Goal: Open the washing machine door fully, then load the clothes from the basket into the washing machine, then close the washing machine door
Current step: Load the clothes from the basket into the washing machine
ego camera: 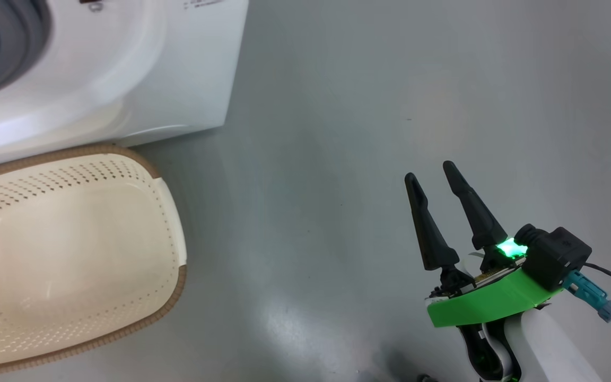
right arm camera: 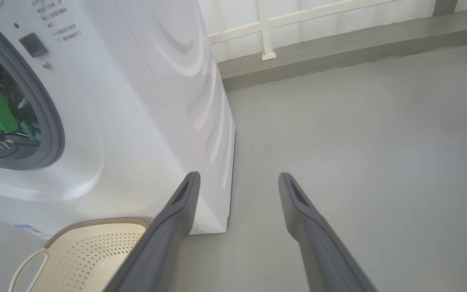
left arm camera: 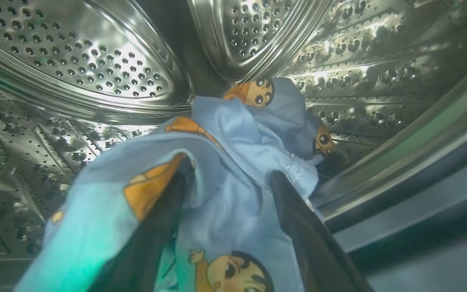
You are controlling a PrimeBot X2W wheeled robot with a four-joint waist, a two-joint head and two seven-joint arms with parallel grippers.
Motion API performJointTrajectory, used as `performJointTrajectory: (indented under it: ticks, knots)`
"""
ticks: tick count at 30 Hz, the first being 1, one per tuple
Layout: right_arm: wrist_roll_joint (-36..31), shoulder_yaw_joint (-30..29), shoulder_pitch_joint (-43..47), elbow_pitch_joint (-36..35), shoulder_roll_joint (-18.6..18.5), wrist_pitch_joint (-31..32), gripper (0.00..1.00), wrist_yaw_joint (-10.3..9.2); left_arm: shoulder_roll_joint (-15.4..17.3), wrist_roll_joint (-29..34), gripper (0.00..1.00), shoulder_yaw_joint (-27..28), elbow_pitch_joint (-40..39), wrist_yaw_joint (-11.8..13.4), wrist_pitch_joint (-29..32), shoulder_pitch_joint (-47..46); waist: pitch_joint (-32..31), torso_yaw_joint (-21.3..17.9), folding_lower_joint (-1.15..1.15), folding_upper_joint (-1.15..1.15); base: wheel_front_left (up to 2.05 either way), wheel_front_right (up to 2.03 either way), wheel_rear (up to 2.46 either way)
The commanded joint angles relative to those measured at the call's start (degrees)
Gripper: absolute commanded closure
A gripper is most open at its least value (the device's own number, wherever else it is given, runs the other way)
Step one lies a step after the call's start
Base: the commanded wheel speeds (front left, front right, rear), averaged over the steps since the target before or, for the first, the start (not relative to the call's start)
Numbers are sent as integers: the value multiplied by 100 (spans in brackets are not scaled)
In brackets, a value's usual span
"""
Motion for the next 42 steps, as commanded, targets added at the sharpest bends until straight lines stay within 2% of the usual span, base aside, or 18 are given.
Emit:
performJointTrajectory:
  ticks: [1,13,18,22,31,42]
  knots:
    - [2,75,102,-100,-63,-46,0,42,261,-183,0,10,-84,5,8,13,-72,59,0,0,0,0,0]
    - [-6,17,135,-95,-141,-46,0,42,163,-958,0,-165,-286,4,-509,431,-307,251,0,0,0,0,0]
    - [-9,-20,144,-89,-166,-46,0,42,155,-1218,0,-70,-453,4,-646,630,-409,329,0,0,0,0,0]
    - [-15,-46,155,-90,-182,-46,0,42,181,-1297,0,242,-865,11,-659,839,-513,391,0,0,0,0,0]
    - [2,-133,209,-42,-275,-46,0,42,-14,-856,0,1160,-2029,95,-661,1862,-903,522,0,0,0,0,0]
    - [47,-177,352,35,-469,-46,0,42,-573,-62,0,2090,-2966,50,-662,3082,-1465,706,0,0,0,0,0]
